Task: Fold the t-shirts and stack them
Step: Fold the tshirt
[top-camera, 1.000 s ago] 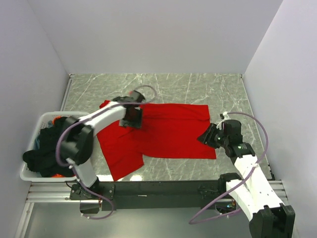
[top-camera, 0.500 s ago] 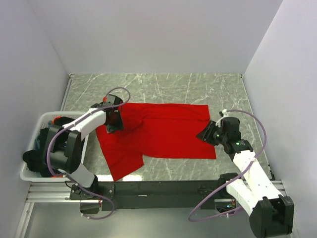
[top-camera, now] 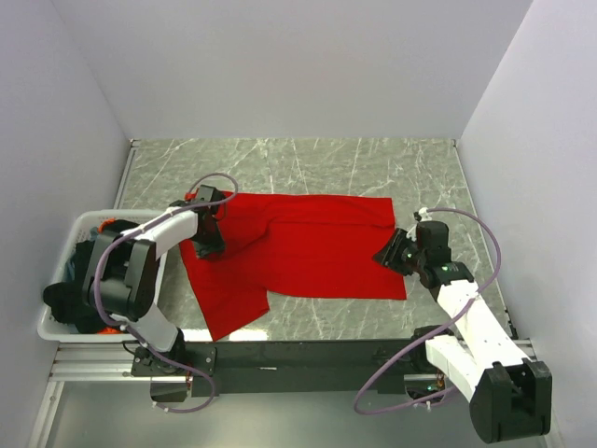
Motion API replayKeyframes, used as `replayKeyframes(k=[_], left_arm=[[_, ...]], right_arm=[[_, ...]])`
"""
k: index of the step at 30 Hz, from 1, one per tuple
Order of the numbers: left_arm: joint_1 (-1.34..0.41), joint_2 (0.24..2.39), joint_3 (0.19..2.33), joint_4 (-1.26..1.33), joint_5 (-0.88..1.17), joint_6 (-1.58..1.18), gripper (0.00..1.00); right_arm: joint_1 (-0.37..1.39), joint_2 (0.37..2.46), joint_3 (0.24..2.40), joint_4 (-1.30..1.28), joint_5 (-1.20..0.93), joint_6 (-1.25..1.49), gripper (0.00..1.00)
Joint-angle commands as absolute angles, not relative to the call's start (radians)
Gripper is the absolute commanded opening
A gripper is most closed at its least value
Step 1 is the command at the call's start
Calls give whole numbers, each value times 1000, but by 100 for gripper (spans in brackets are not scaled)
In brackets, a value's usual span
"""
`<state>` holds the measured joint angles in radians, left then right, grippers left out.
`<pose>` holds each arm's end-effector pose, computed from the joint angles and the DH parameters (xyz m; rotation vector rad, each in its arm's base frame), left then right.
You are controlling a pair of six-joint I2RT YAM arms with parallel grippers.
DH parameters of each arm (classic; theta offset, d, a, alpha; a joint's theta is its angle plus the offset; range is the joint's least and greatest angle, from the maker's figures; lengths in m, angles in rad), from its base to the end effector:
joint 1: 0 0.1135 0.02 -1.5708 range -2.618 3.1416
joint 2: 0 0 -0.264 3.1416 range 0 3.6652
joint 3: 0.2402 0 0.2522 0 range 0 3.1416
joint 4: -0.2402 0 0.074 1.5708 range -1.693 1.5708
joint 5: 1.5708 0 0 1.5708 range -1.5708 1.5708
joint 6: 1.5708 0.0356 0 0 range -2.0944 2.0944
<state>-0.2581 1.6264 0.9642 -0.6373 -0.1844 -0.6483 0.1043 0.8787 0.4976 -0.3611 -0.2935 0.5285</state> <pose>0.2859 -0.0687 0.1688 -0.5810 2.7568 0.0658 0.1788 0.0291 0.2083 0.3470 2.3401 0.6546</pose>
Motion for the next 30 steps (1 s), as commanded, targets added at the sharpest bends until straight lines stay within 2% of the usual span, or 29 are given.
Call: replayKeyframes(k=[1, 4, 7, 16, 23, 30], left_arm=[[-252, 1511, 977, -699, -226, -661, 45], [-252, 1436, 1009, -713, -190, -666, 57], [-252, 1413, 1064, -703, -176, -663, 61], [-252, 1636, 1256, -592, -140, -631, 56], [-252, 1853, 1394, -589, -156, -600, 57], [-252, 1971, 1443, -592, -143, -595, 57]], right_arm=[[106, 896, 538, -380, -204, 503, 42], [106, 933, 589, -377, -181, 499, 42], [109, 994, 636, -339, -163, 509, 42], [109, 1316, 872, -279, -100, 534, 36], [107, 1607, 1063, -322, -60, 551, 36], [104, 1825, 1210, -390, -43, 557, 36]])
